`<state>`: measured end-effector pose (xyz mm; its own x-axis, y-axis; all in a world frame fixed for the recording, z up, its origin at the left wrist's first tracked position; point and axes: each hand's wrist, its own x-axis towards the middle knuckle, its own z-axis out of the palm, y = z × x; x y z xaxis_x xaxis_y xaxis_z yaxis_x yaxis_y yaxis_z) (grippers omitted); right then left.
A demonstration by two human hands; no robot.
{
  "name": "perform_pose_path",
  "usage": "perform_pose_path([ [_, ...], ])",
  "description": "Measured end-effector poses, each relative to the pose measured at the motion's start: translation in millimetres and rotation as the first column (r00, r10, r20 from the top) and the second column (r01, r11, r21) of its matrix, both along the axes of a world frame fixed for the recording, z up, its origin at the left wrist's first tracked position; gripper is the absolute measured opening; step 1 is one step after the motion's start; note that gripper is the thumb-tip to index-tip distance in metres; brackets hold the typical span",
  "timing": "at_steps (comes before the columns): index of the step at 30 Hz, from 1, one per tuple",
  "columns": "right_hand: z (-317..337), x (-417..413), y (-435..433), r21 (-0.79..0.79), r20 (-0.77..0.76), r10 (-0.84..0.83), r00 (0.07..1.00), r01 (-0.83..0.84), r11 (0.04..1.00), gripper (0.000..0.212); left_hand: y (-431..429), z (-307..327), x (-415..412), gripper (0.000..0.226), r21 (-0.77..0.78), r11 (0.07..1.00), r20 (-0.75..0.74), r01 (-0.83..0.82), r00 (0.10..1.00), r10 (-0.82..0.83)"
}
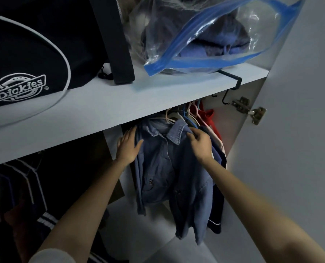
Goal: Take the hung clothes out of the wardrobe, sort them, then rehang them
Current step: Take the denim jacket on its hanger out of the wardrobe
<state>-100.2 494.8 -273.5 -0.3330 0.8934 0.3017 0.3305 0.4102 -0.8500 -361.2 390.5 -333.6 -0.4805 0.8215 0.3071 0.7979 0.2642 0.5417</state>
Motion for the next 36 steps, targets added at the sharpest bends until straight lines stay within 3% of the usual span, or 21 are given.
perform_pose_path([
  [10, 2, -2, -4, -0.006, -0.085, -0.041, 0.996, 0.041, 0.999, 0.025, 10, -8, -11, 0.063, 0.023, 0.998, 0.091, 0.053, 0.994, -0.055],
  [21, -11, 31, -10, -0.009, -0.022, 0.016, 1.000, -0.016, 1.000, 0.024, 32, -9, 11, 0.059, 0.110, 0.988, 0.157, 0.110, 0.979, -0.127],
  [28, -9, 72, -17, -0.007, 0.017, -0.001, 1.000, 0.001, 1.000, 0.023, 45, -13, 21, 0.079, 0.021, 0.982, 0.142, 0.189, 0.971, -0.190],
  [31, -12, 96, -22, -0.030, 0.023, -0.022, 0.999, 0.023, 0.999, 0.022, 48, -11, 34, 0.067, -0.012, 0.962, 0.182, 0.272, 0.947, -0.266],
  [34, -17, 125, -32, -0.048, 0.027, -0.062, 0.998, 0.064, 0.997, 0.023, 51, -11, 53, 0.044, 0.043, 0.928, 0.378, 0.370, 0.854, -0.358],
  [36, -24, 144, -41, -0.073, 0.042, -0.081, 0.996, 0.084, 0.994, 0.023, 51, -15, 67, 0.025, 0.052, 0.896, 0.406, 0.440, 0.811, -0.422],
])
